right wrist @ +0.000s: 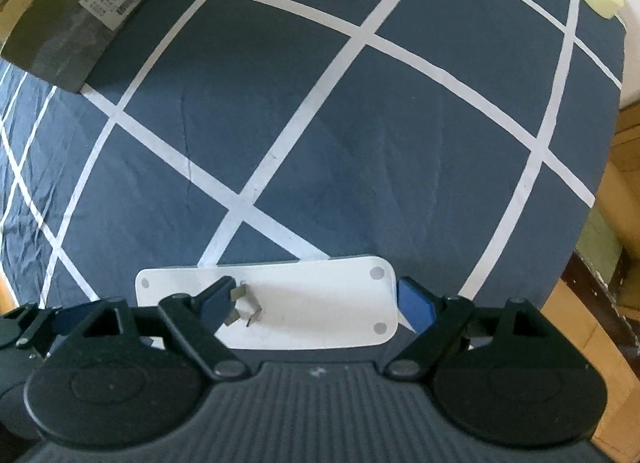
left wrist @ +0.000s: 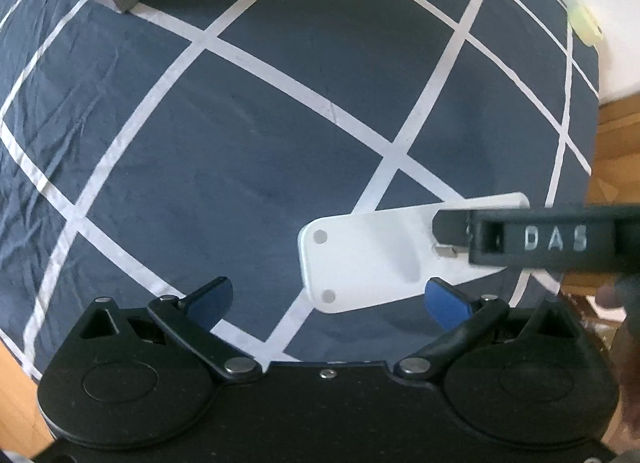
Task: Organize objects
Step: 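Close the right gripper on the white power strip's plug end, then lift the white power strip with the right gripper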
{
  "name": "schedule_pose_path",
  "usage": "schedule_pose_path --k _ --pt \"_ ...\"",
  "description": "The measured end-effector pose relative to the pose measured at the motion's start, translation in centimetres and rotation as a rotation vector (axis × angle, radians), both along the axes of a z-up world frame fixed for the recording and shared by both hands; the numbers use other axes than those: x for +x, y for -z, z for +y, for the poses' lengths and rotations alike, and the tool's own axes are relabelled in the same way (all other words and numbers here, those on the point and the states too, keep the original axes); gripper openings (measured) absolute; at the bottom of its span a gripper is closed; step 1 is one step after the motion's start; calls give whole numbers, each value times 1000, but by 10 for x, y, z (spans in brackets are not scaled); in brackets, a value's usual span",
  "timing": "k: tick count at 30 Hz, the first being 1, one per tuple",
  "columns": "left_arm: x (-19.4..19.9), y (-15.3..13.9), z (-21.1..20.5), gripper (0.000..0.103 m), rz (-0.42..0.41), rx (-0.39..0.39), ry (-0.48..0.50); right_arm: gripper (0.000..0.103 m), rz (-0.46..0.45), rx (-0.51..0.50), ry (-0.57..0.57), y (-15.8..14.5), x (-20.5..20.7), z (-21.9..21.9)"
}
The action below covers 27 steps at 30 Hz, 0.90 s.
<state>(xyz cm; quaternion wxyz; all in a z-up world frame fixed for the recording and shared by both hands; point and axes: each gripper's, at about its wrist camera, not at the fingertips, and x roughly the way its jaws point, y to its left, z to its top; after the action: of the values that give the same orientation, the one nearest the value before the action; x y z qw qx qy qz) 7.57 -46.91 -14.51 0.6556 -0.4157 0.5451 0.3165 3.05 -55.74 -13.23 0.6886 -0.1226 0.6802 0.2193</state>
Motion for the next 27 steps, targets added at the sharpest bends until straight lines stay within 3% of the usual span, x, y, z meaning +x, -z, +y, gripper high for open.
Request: schedule_pose_path --k 22,27 --pt "14 9 4 103 -36 -26 -78 86 27 34 -52 1 4 -10" --pt "14 8 4 92 -60 -37 -78 86 21 35 -56 0 3 -10"
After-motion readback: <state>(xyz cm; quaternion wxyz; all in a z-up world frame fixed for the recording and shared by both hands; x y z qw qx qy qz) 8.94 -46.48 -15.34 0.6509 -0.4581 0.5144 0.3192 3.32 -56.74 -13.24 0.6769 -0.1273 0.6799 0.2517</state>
